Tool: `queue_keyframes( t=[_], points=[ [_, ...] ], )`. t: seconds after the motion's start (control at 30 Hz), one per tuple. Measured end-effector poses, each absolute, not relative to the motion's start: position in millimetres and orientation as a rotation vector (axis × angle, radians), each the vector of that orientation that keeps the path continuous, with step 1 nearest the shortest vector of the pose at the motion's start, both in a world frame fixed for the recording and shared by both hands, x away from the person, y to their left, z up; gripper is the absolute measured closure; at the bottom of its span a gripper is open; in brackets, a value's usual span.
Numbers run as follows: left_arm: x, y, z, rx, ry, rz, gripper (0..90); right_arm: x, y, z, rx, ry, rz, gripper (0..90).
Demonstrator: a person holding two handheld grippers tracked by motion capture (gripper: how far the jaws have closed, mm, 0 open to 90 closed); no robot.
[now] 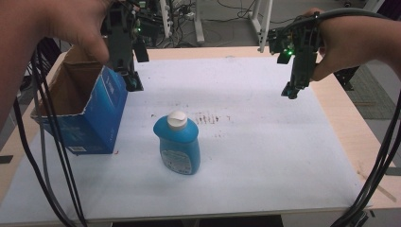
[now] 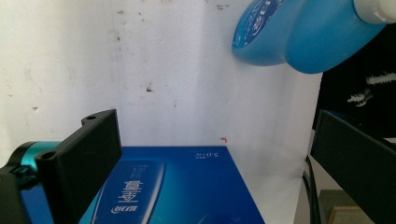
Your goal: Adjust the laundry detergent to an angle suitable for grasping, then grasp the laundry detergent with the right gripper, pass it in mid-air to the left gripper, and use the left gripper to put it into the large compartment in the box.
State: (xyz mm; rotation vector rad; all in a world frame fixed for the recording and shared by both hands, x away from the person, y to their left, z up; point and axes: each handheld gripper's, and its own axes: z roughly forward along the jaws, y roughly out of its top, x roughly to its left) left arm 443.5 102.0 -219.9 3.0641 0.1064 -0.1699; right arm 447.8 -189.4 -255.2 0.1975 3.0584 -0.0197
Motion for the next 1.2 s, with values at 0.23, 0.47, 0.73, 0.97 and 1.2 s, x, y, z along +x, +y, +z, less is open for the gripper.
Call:
queue_keyframes(
  t=[0.23, 0.47, 0.73, 0.97, 1.2],
  points=[
    [446.0, 103.9, -214.4, 3.051, 0.110, -0.143, 1.8, 448.8, -188.9, -254.6, 0.202, 3.058, -0.007, 2.2],
    [447.1, 101.7, -215.6, 3.063, 0.128, -0.130, 1.8, 450.1, -189.2, -253.6, 0.196, 3.057, 0.004, 2.2],
    [448.2, 107.8, -214.6, 3.068, 0.161, -0.124, 1.8, 449.3, -187.5, -253.2, 0.199, 3.056, 0.008, 2.2],
    [450.2, 110.8, -218.0, 3.080, 0.187, -0.112, 1.8, 450.5, -186.0, -255.1, 0.193, 3.059, 0.007, 2.2],
    [449.9, 109.2, -218.0, 3.086, 0.187, -0.111, 1.8, 450.0, -191.3, -252.9, 0.211, 3.049, 0.009, 2.2]
  ],
)
